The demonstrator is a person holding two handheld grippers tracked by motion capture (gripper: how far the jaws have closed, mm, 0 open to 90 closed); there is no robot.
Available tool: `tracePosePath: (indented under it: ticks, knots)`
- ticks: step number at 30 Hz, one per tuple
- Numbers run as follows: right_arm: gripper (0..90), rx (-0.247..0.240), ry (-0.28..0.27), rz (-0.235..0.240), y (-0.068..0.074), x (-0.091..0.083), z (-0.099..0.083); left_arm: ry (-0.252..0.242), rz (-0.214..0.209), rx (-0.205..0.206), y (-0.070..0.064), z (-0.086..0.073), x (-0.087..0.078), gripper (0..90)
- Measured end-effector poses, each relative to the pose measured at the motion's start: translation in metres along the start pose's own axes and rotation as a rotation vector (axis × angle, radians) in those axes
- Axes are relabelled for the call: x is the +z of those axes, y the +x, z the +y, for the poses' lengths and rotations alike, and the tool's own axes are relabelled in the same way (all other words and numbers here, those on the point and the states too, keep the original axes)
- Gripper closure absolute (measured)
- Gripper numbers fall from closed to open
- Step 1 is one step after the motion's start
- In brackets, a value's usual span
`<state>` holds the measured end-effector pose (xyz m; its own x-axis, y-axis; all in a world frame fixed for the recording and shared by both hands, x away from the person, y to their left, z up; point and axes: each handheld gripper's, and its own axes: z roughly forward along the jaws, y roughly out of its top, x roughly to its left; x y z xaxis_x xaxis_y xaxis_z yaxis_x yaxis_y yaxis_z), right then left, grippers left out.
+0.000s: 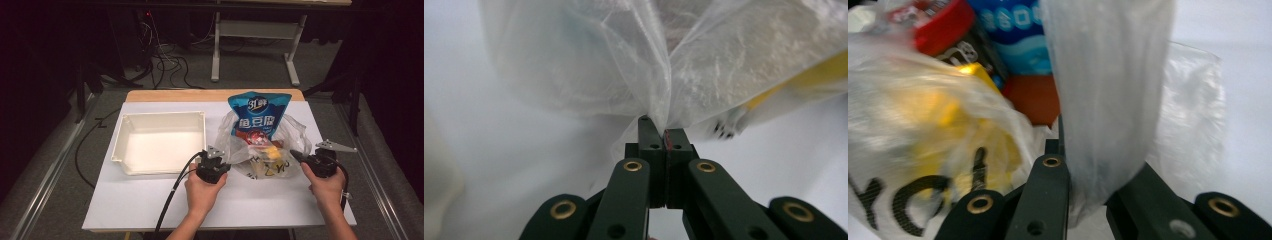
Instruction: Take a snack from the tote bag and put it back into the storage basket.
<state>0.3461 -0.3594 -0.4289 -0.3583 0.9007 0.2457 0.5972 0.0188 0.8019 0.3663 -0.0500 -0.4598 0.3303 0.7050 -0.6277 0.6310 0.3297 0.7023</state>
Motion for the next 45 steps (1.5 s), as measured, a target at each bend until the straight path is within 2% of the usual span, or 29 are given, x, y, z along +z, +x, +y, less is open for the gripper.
tracePosePath:
  ticks: [2,4,7,9,10,12,13,14,16,18,21,24,27,30,33,36,37,39,40,41,42,43,44,45]
  knots:
    - [89.7,0.019,0.012,-0.014,-0.004,-0.001,-0.004,0.035,0.015,-0.020,0.011,-0.006,-0.001,90.0]
    - [90.0,0.033,0.034,-0.029,-0.009,0.000,-0.008,0.048,0.034,-0.012,0.020,-0.009,-0.003,90.0]
    - [90.0,0.045,0.057,-0.051,-0.016,0.001,-0.012,0.031,0.065,0.018,0.030,-0.006,-0.010,90.0]
    - [90.0,0.042,0.075,-0.098,-0.021,0.004,-0.015,0.020,0.093,0.041,0.037,-0.003,-0.012,90.0]
    - [90.0,0.056,0.078,-0.121,-0.024,0.006,-0.017,0.014,0.091,0.024,0.040,-0.002,-0.013,90.0]
    - [90.0,0.081,0.086,-0.114,-0.030,0.011,-0.020,0.008,0.111,0.034,0.044,0.001,-0.014,90.0]
    - [90.0,0.077,0.098,-0.124,-0.030,0.013,-0.021,0.007,0.114,0.028,0.044,0.002,-0.015,90.0]
    - [90.0,0.069,0.098,-0.122,-0.029,0.015,-0.022,-0.002,0.104,0.005,0.043,0.003,-0.016,89.8]
    - [85.2,0.069,0.080,-0.076,-0.027,0.014,-0.023,-0.031,0.074,-0.036,0.038,0.007,-0.022,87.8]
    - [73.7,0.062,0.048,-0.040,-0.023,0.008,-0.021,-0.064,0.027,-0.065,0.029,0.012,-0.031,75.1]
    - [65.0,0.040,0.011,-0.028,-0.018,0.000,-0.020,-0.122,-0.023,-0.083,0.016,0.020,-0.044,61.8]
    - [64.9,0.023,0.003,-0.031,-0.015,-0.003,-0.021,-0.189,-0.083,-0.126,-0.001,0.029,-0.055,54.7]
    - [65.8,0.017,-0.005,-0.045,-0.012,-0.004,-0.022,-0.239,-0.119,-0.143,-0.018,0.040,-0.056,51.4]
    - [67.9,0.015,-0.013,-0.062,-0.012,-0.003,-0.022,-0.247,-0.109,-0.129,-0.035,0.047,-0.046,46.5]
    - [70.9,0.009,-0.007,-0.061,-0.009,-0.003,-0.024,-0.241,-0.081,-0.156,-0.044,0.052,-0.031,38.2]
    - [72.3,-0.014,0.001,-0.060,-0.005,-0.001,-0.025,-0.215,-0.039,-0.216,-0.047,0.052,-0.010,27.4]
    - [72.6,-0.016,0.005,-0.064,-0.004,-0.001,-0.025,-0.206,-0.028,-0.247,-0.047,0.053,-0.003,23.7]
    - [73.4,-0.024,0.006,-0.063,-0.003,0.000,-0.026,-0.168,-0.015,-0.290,-0.045,0.051,0.010,18.3]
    - [73.9,-0.029,0.005,-0.062,-0.003,0.001,-0.026,-0.149,-0.012,-0.310,-0.042,0.050,0.015,19.1]
    - [74.8,-0.029,0.007,-0.062,-0.002,0.001,-0.027,-0.137,-0.029,-0.325,-0.040,0.048,0.018,25.8]
    - [75.6,-0.033,0.006,-0.062,-0.002,0.001,-0.027,-0.131,-0.047,-0.313,-0.037,0.046,0.019,44.4]
    - [76.7,-0.037,0.008,-0.064,-0.002,0.001,-0.028,-0.120,-0.047,-0.286,-0.035,0.044,0.021,62.6]
    - [78.3,-0.034,0.010,-0.066,-0.002,0.001,-0.028,-0.103,-0.052,-0.265,-0.033,0.042,0.021,70.7]
    - [80.4,-0.042,0.012,-0.067,-0.003,0.000,-0.029,-0.078,-0.062,-0.254,-0.030,0.040,0.021,83.9]
